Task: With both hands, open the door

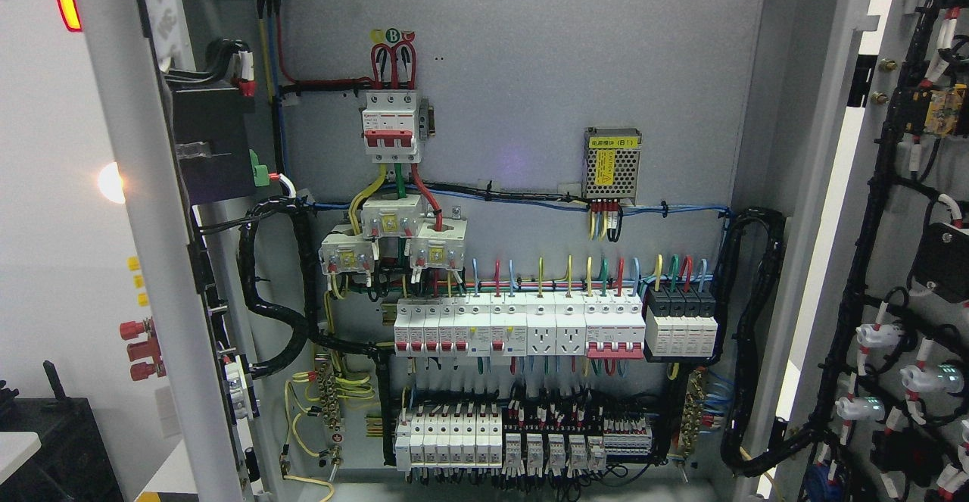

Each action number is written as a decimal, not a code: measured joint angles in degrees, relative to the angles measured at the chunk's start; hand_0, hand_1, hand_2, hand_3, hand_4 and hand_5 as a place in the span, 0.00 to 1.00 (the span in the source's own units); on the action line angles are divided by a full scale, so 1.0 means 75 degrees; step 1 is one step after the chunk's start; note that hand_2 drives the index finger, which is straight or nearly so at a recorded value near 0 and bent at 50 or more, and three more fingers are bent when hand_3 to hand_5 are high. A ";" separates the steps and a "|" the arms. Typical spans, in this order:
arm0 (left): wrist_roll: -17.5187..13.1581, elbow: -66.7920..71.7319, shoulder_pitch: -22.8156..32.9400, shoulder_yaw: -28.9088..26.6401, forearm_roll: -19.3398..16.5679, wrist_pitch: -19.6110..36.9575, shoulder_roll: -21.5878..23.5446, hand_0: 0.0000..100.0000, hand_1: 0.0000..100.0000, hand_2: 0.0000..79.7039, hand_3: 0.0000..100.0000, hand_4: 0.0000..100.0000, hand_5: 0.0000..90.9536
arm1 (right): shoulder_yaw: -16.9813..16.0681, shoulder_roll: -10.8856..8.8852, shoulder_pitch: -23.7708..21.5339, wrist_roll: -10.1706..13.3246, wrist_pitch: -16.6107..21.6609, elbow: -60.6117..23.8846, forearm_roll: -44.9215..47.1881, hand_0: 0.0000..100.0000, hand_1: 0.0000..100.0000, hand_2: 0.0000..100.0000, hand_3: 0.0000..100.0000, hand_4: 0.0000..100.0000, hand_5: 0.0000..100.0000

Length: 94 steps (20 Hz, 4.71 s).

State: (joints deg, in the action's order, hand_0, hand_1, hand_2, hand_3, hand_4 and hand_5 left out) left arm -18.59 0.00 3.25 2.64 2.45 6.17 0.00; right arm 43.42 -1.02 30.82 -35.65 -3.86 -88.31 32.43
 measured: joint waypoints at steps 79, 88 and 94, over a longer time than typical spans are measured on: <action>-0.0012 -0.0237 0.0009 0.0015 -0.0207 0.0000 -0.0008 0.00 0.00 0.00 0.00 0.04 0.00 | -0.1410 0.0062 -0.2692 0.1985 0.1582 -0.0518 -0.2126 0.00 0.00 0.00 0.00 0.00 0.00; 0.0086 -0.1628 0.0623 0.0298 -0.0304 -0.0029 -0.0154 0.00 0.00 0.00 0.00 0.04 0.00 | -0.1917 -0.0186 -0.3696 0.2205 0.2001 -0.1000 -0.2469 0.00 0.00 0.00 0.00 0.00 0.00; 0.0140 -0.3279 0.1506 0.0569 -0.0320 -0.0122 -0.0089 0.00 0.00 0.00 0.00 0.04 0.00 | -0.2361 -0.0351 -0.4173 0.2316 0.2811 -0.1176 -0.2526 0.00 0.00 0.00 0.00 0.00 0.00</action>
State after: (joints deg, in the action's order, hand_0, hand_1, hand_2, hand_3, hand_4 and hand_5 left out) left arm -17.53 -24.59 14.55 6.91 0.05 5.25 -0.66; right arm 25.71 -3.65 -0.48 -18.28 17.22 -97.13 13.48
